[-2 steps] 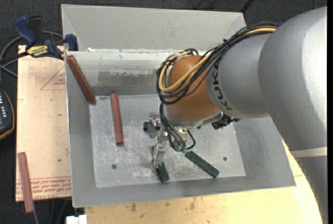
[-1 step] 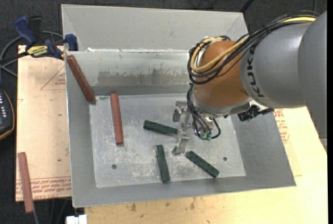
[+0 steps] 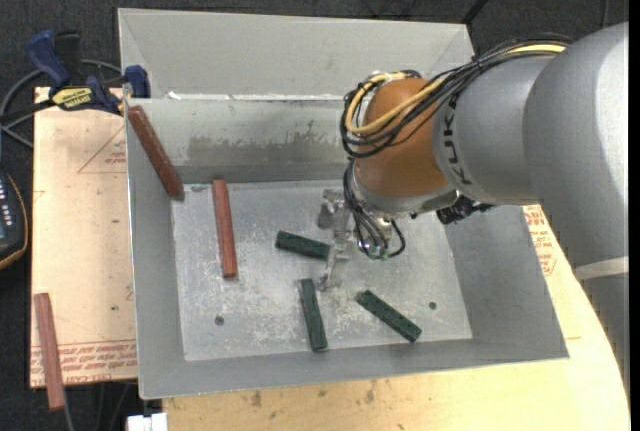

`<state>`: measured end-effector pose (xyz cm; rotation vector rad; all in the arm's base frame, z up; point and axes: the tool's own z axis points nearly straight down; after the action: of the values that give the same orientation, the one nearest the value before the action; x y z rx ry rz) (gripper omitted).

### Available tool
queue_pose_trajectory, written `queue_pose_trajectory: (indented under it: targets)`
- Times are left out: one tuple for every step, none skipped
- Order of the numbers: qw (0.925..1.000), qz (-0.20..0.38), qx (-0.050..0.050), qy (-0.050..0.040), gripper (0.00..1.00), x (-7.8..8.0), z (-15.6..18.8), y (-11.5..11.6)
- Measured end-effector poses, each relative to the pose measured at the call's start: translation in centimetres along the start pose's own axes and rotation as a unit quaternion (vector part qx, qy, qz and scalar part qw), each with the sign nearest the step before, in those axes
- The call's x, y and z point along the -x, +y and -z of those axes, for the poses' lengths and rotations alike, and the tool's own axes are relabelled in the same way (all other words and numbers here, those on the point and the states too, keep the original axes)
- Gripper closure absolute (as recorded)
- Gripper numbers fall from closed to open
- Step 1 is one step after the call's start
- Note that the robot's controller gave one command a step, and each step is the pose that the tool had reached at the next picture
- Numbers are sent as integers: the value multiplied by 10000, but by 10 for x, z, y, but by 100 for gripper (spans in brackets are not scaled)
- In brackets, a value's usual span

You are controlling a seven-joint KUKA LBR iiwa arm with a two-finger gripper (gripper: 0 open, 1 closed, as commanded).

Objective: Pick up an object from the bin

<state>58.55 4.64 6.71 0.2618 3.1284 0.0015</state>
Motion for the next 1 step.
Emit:
queue_pose_trajectory:
  targets:
    - [10000, -2, 7, -7, 100, 0, 4, 0]
